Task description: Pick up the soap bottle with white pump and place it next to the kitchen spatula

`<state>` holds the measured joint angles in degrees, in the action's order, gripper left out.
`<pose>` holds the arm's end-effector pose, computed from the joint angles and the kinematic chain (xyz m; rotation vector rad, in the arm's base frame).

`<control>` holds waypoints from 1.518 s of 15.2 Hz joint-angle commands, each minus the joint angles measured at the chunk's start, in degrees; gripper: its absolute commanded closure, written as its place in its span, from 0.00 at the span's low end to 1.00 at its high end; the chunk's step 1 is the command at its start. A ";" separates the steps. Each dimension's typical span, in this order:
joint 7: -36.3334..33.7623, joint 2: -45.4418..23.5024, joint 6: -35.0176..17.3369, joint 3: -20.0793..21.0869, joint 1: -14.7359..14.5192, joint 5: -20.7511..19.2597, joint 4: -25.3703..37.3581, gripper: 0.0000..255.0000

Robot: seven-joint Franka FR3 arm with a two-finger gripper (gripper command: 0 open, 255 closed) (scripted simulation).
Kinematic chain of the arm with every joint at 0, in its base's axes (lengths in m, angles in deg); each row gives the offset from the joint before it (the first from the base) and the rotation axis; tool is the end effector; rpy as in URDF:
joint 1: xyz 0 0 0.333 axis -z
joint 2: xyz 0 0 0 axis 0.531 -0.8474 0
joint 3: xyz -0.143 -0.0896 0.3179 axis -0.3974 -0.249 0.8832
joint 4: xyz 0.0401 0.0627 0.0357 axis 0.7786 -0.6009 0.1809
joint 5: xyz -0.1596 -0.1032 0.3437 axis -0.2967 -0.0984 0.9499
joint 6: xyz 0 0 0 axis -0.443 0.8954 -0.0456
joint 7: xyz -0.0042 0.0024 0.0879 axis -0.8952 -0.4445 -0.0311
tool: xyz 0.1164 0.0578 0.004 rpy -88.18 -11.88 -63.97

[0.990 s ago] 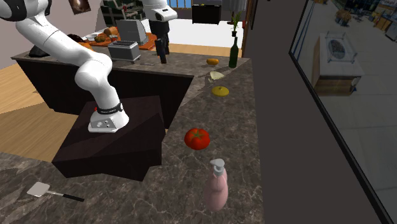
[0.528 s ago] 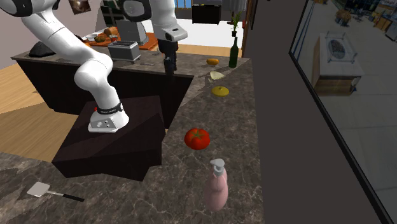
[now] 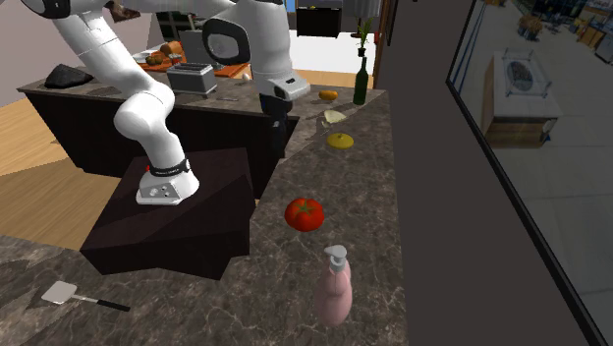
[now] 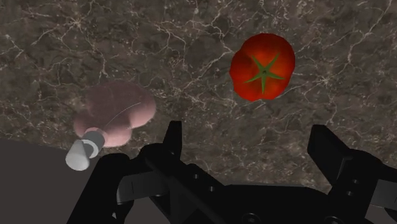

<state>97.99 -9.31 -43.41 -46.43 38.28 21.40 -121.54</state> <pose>0.3786 -0.2388 0.4815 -3.1050 0.2501 -0.0724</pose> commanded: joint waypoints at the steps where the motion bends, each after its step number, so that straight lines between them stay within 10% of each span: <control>1: 2.64 -4.31 -1.83 -1.84 -0.15 1.18 2.35 0.00; 10: 17.23 -24.61 -7.03 -7.80 2.17 11.57 14.79 0.00; 23: 30.31 -51.16 -5.94 -4.95 14.12 24.87 38.58 0.00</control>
<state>128.01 -59.69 -49.03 -51.61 52.05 45.92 -83.39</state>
